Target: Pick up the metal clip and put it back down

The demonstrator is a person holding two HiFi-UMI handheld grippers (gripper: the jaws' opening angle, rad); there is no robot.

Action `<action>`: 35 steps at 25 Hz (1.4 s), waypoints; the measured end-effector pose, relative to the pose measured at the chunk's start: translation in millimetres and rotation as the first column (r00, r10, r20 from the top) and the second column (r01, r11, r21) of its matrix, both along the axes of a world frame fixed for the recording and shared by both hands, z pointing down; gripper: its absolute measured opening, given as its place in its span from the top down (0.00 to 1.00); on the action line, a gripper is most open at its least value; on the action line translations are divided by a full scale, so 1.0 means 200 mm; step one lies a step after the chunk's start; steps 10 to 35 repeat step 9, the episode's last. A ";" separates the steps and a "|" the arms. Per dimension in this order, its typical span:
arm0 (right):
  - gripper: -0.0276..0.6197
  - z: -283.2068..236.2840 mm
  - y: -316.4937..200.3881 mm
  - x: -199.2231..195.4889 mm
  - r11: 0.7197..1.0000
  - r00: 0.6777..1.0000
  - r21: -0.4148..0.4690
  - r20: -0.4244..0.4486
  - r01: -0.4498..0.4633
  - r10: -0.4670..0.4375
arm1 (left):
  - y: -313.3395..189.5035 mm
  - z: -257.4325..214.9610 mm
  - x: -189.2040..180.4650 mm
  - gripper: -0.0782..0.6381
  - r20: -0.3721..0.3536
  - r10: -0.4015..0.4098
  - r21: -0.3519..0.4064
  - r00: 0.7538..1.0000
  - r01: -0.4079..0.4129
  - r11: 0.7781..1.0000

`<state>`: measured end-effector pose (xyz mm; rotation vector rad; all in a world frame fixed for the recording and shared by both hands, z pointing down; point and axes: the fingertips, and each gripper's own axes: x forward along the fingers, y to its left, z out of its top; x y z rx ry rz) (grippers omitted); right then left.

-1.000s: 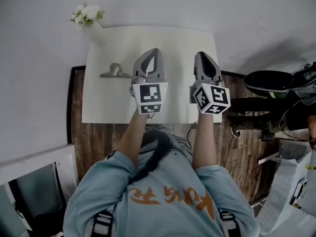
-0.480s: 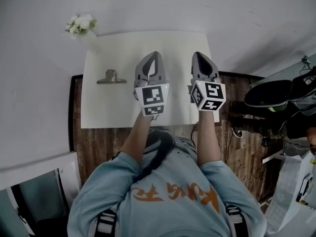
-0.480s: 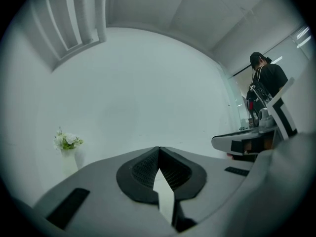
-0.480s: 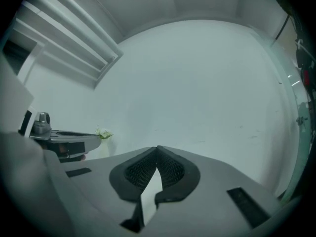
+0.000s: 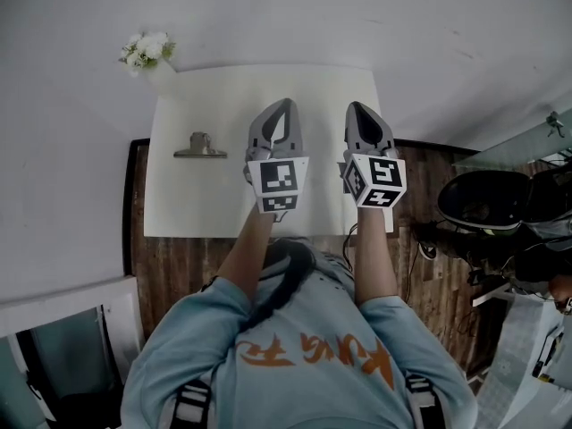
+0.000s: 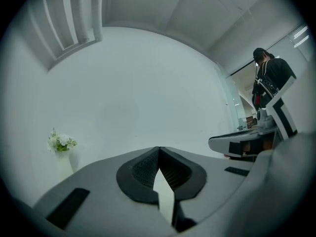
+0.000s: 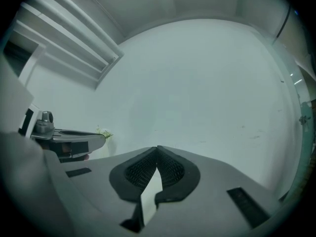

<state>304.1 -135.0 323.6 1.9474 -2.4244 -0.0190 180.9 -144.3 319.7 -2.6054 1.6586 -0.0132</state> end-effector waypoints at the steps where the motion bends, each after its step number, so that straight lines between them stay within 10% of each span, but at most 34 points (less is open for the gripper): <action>1: 0.95 0.01 0.00 0.00 1.000 1.000 -0.001 0.002 0.001 -0.001 | 0.00 0.00 0.01 0.87 0.003 0.002 -0.002 1.000 -0.002 1.000; 35: 0.95 0.04 -0.01 0.05 1.000 1.000 -0.003 0.013 0.000 0.000 | -0.01 0.03 0.07 0.87 0.033 0.022 -0.008 0.999 -0.022 1.000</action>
